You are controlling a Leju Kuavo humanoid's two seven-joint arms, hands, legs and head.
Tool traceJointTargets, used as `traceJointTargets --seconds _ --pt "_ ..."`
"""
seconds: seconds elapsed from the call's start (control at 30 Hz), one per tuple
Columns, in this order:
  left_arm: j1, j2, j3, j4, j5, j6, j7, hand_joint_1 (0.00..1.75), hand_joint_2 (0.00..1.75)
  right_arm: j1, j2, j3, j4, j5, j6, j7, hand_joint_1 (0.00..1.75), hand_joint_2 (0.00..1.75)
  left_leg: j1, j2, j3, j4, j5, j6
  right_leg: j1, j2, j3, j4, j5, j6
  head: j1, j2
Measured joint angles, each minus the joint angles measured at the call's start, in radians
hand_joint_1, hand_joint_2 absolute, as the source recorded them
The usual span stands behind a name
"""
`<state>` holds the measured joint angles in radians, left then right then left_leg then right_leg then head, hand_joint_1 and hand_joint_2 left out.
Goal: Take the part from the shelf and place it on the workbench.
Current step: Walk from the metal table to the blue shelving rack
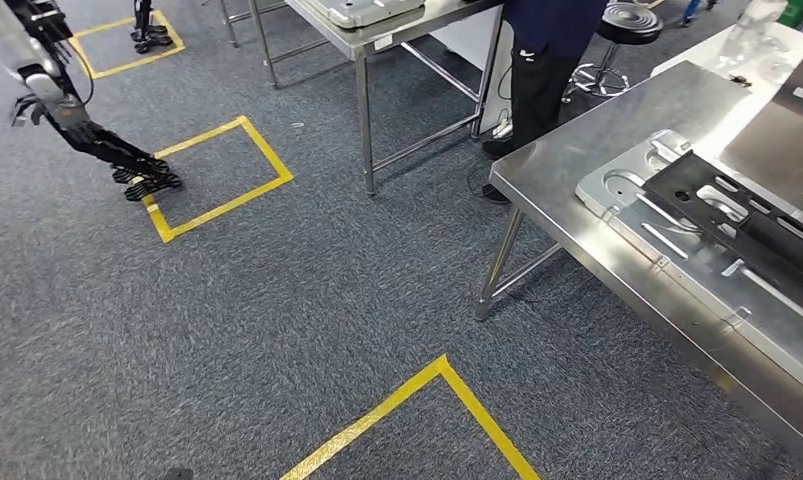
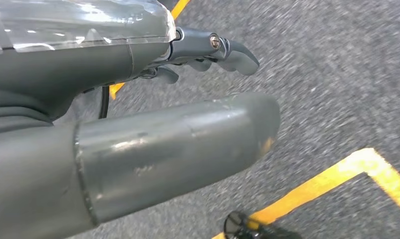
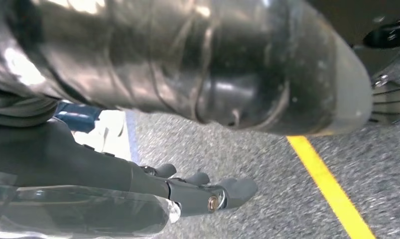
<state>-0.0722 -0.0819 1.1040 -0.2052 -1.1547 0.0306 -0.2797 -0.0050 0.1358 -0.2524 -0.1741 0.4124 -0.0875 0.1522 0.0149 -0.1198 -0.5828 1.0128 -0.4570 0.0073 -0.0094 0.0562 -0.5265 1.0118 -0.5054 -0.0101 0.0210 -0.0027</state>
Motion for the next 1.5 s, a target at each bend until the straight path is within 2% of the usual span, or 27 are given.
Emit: traceJointTargets --seconds 0.07,0.13,0.2,0.23,0.27,0.33,0.4,0.43,0.5,0.57,0.63,0.7,0.73,0.77,0.8,0.87,0.93,1.0,1.07,1.13,1.2,1.23,1.27,1.33,1.4,1.43,1.5 --pt "0.002 -0.001 0.000 0.000 0.000 0.001 0.002 0.00 0.00 0.000 0.001 0.000 0.000 0.002 0.000 -0.001 0.00 0.00 -0.002 0.045 -0.022 0.043 -0.029 -0.007 -0.004 -0.029 0.005 -0.015 0.008 -0.014 -0.002 0.000" --pt "-0.002 -0.002 0.000 0.000 0.000 0.002 0.003 0.00 0.00 0.002 0.001 0.000 0.000 0.003 0.001 -0.001 0.00 0.00 -0.001 0.100 -0.076 0.159 -0.095 -0.012 -0.003 -0.058 0.005 -0.019 0.011 -0.021 -0.004 0.000" --pt "-0.004 -0.002 0.000 0.000 0.000 0.003 0.004 0.00 0.00 0.003 0.001 0.000 0.001 0.003 0.005 -0.001 0.00 0.00 0.001 0.112 -0.123 0.264 -0.134 -0.019 0.000 -0.088 0.002 -0.017 0.009 -0.022 -0.004 0.000" --pt "-0.002 -0.002 0.000 0.000 0.000 0.003 0.004 0.00 0.00 0.003 0.001 0.000 0.001 0.004 0.008 0.000 0.00 0.00 0.002 0.115 -0.122 0.270 -0.128 -0.021 0.000 -0.101 0.002 -0.016 0.008 -0.021 -0.004 0.000" --pt "0.000 -0.002 0.000 0.000 0.000 0.003 0.004 0.00 0.00 0.002 0.001 0.000 0.001 0.004 0.012 0.001 0.00 0.00 0.004 0.120 -0.100 0.235 -0.103 -0.022 0.000 -0.114 0.002 -0.015 0.007 -0.019 -0.004 0.000" --pt "-0.001 -0.002 0.000 0.000 0.000 0.003 0.004 0.00 0.00 0.001 0.001 0.000 0.001 0.006 0.016 0.005 0.00 0.00 0.001 0.155 -0.020 0.097 -0.047 -0.019 0.002 -0.137 0.004 -0.010 0.001 -0.013 -0.004 0.000" --pt "-0.005 -0.002 0.000 0.000 0.000 0.003 0.004 0.00 0.00 0.001 0.001 0.000 0.001 0.007 0.017 0.013 0.00 0.00 -0.005 0.183 0.027 0.007 -0.026 -0.010 0.008 -0.157 0.006 -0.005 -0.005 -0.003 -0.003 0.000" --pt "-0.004 -0.002 0.000 0.000 0.000 0.003 0.005 0.00 0.00 0.000 0.001 0.000 0.001 0.007 0.018 0.016 0.00 0.00 -0.009 0.184 0.029 -0.003 -0.029 -0.006 0.011 -0.166 0.007 -0.003 -0.006 0.002 -0.003 0.000" --pt "0.001 -0.002 0.000 0.000 0.000 0.003 0.006 0.00 0.00 -0.004 0.001 0.000 0.001 0.008 0.018 0.020 0.00 0.00 -0.008 0.164 0.025 -0.006 -0.024 0.006 0.010 -0.173 0.010 -0.001 -0.010 0.012 -0.003 0.000" --pt "0.002 -0.003 0.000 0.000 0.000 0.003 0.006 0.00 0.00 -0.006 0.001 0.000 0.002 0.010 0.018 0.021 0.00 0.00 -0.004 0.145 0.025 -0.012 -0.018 0.020 0.004 -0.128 -0.003 0.036 -0.043 0.023 -0.003 0.000" --pt "-0.002 -0.003 0.000 0.000 0.000 0.003 0.007 0.00 0.00 -0.004 0.001 0.000 0.002 0.011 0.018 0.021 0.00 0.00 -0.004 0.126 0.023 -0.013 -0.013 0.028 0.000 -0.074 -0.052 0.149 -0.110 0.028 -0.003 0.000" --pt "-0.004 -0.003 0.000 0.000 0.000 0.003 0.007 0.00 0.00 -0.002 0.001 0.000 0.003 0.012 0.018 0.021 0.00 0.00 -0.005 0.103 0.019 -0.012 -0.012 0.031 0.000 -0.061 -0.109 0.267 -0.154 0.029 -0.003 0.000" --pt "-0.003 -0.003 0.000 0.000 0.000 0.003 0.007 0.00 0.00 -0.001 0.001 0.000 0.003 0.012 0.018 0.021 0.00 0.00 -0.006 0.090 0.019 -0.010 -0.011 0.032 0.000 -0.059 -0.118 0.283 -0.147 0.028 -0.003 0.000" --pt "-0.002 -0.003 0.001 0.000 0.000 0.003 0.007 0.00 0.00 -0.001 0.001 0.000 0.003 0.012 0.018 0.022 0.00 0.00 -0.006 0.076 0.019 -0.008 -0.011 0.032 -0.001 -0.057 -0.109 0.259 -0.119 0.026 -0.003 0.000" --pt "-0.002 -0.003 0.001 0.000 0.000 0.003 0.007 0.00 0.00 0.000 0.001 0.000 0.003 0.013 0.020 0.022 0.00 0.00 -0.006 0.062 0.019 -0.006 -0.011 0.031 -0.001 -0.049 -0.083 0.200 -0.078 0.022 -0.003 0.000" --pt "-0.003 -0.006 0.001 0.000 0.000 0.004 0.007 0.00 0.00 0.001 0.000 0.000 0.004 0.014 0.024 0.023 0.00 0.00 -0.006 0.036 0.017 -0.001 -0.012 0.027 -0.002 -0.005 -0.026 0.068 -0.020 0.014 -0.003 0.000" --pt "-0.004 -0.008 0.001 0.000 -0.002 0.006 0.007 0.00 0.00 0.001 -0.002 0.000 0.004 0.014 0.031 0.023 0.00 0.00 -0.003 0.015 0.008 0.001 -0.009 0.015 0.000 0.022 -0.006 0.015 -0.009 0.009 -0.003 0.000" --pt "-0.001 -0.009 0.001 0.000 -0.006 0.011 0.007 0.00 0.00 -0.003 -0.002 -0.001 0.004 0.014 0.036 0.023 0.00 0.00 0.000 -0.002 0.003 -0.003 -0.003 0.000 0.000 0.003 -0.003 0.004 -0.003 0.002 -0.003 0.000" --pt "0.001 -0.011 0.001 0.000 -0.009 0.015 0.005 0.00 0.00 -0.003 -0.002 -0.001 0.004 0.016 0.042 0.023 0.00 0.00 -0.001 0.027 -0.010 0.021 -0.021 -0.008 -0.004 -0.023 0.005 -0.013 0.005 -0.010 -0.004 0.000" --pt "-0.002 -0.012 0.001 0.000 -0.011 0.019 0.004 0.00 0.00 0.000 -0.002 -0.001 0.004 0.018 0.049 0.025 0.00 0.00 -0.002 0.083 -0.057 0.119 -0.077 -0.013 -0.003 -0.052 0.009 -0.021 0.009 -0.019 -0.005 0.000" --pt "-0.005 -0.012 0.001 0.000 -0.010 0.020 0.003 0.00 0.00 0.001 -0.003 -0.001 0.004 0.020 0.052 0.027 0.00 0.00 0.000 0.107 -0.115 0.243 -0.129 -0.021 0.000 -0.081 0.007 -0.019 0.007 -0.022 -0.005 0.000" --pt "-0.004 -0.012 0.001 0.000 -0.010 0.020 0.002 0.00 0.00 0.001 -0.003 -0.001 0.004 0.021 0.051 0.029 0.00 0.00 0.002 0.112 -0.125 0.269 -0.131 -0.024 0.001 -0.095 0.007 -0.018 0.006 -0.021 -0.005 0.000" --pt "-0.003 -0.012 0.001 0.000 -0.010 0.020 0.002 0.00 0.00 0.000 -0.003 -0.001 0.004 0.023 0.051 0.029 0.00 0.00 0.003 0.116 -0.117 0.256 -0.115 -0.026 0.001 -0.108 0.007 -0.016 0.004 -0.020 -0.005 0.000" --pt "-0.002 -0.012 0.001 0.000 -0.010 0.020 0.002 0.00 0.00 -0.001 -0.003 -0.001 0.004 0.026 0.051 0.029 0.00 0.00 0.006 0.142 -0.048 0.133 -0.055 -0.026 0.001 -0.131 0.010 -0.013 -0.002 -0.014 -0.005 0.000" --pt "-0.006 -0.011 0.001 0.000 -0.010 0.019 0.001 0.00 0.00 -0.001 -0.003 -0.001 0.004 0.031 0.051 0.029 0.00 0.00 0.000 0.172 0.011 0.023 -0.024 -0.018 0.005 -0.150 0.013 -0.007 -0.009 -0.003 -0.005 0.000" --pt "-0.006 -0.011 0.001 0.000 -0.010 0.019 0.000 0.00 0.00 -0.003 -0.003 -0.001 0.004 0.033 0.052 0.030 0.00 0.00 -0.003 0.179 0.022 0.001 -0.022 -0.013 0.008 -0.158 0.015 -0.006 -0.012 0.003 -0.004 0.000" --pt "-0.003 -0.011 0.001 0.000 -0.010 0.018 -0.001 0.00 0.00 -0.007 -0.003 -0.001 0.004 0.035 0.052 0.030 0.00 0.00 -0.006 0.162 0.020 -0.002 -0.021 -0.001 0.009 -0.171 0.019 -0.006 -0.015 0.012 -0.004 0.000"
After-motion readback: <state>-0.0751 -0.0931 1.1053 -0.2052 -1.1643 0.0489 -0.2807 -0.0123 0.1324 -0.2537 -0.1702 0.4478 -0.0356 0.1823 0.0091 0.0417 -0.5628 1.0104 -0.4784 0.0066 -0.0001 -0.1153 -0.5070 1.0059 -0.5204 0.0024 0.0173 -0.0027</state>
